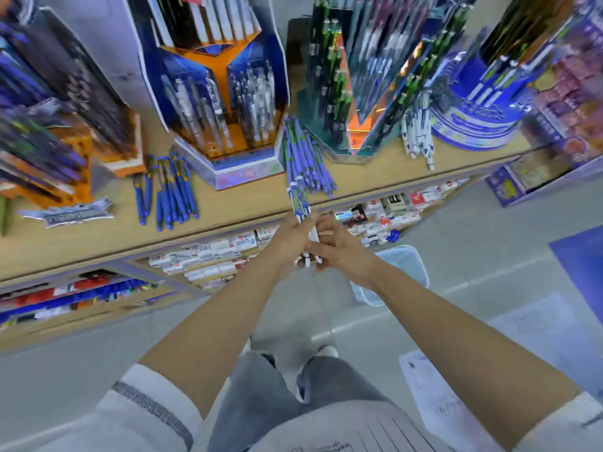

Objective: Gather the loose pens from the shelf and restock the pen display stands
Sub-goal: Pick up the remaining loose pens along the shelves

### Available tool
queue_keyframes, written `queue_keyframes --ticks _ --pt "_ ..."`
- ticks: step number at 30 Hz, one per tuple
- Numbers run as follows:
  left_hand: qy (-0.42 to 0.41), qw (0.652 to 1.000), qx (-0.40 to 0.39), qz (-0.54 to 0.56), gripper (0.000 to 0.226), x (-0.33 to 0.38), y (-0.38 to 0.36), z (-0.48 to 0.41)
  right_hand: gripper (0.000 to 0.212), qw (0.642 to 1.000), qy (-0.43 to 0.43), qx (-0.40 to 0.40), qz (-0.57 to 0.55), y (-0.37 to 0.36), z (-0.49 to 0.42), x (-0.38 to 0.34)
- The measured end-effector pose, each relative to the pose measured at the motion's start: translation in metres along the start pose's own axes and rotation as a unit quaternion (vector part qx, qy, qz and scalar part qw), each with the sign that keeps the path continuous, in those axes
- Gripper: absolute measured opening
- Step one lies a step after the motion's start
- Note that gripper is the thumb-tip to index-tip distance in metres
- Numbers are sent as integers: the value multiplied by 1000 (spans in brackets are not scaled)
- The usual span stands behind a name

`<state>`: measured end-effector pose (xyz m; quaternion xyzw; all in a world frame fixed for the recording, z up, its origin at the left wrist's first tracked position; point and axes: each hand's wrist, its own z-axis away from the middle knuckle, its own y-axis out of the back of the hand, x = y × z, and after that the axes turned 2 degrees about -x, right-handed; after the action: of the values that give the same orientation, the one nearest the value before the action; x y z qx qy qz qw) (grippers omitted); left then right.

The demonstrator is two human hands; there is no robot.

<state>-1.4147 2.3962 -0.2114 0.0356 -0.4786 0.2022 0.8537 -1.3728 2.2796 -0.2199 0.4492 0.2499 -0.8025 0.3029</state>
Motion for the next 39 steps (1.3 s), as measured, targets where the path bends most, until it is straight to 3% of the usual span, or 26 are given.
queue_keyframes --ticks 4,9,13,15,18,21,26,32,37,39 --pt "19 998 -44 -42 20 0 -60 -14 40 999 16 37 -23 58 23 4" --pt "2 994 -84 -69 15 18 -107 -45 22 997 44 46 -36 119 27 -5" --pt "-38 982 -103 -154 34 33 -131 -92 22 990 52 112 -63 162 13 -14" --pt "-80 955 -90 -271 41 38 -137 -116 21 981 49 169 -76 183 5 -17" --pt "-165 873 -113 -444 54 48 -143 -142 17 965 48 239 -92 214 -10 -27" --pt "-169 825 -147 -519 62 56 -153 -166 20 956 56 268 -110 240 -25 -37" --pt "-168 847 -124 -488 59 63 -174 -190 22 950 57 293 -89 272 -49 -54" --pt "-184 877 -58 -441 74 62 -192 -204 29 957 38 287 -26 316 -93 -70" --pt "-158 904 20 -396 70 63 -214 -211 48 974 4 227 0 342 -118 -76" --pt "-149 905 42 -396 68 64 -220 -214 44 978 5 208 13 349 -123 -79"
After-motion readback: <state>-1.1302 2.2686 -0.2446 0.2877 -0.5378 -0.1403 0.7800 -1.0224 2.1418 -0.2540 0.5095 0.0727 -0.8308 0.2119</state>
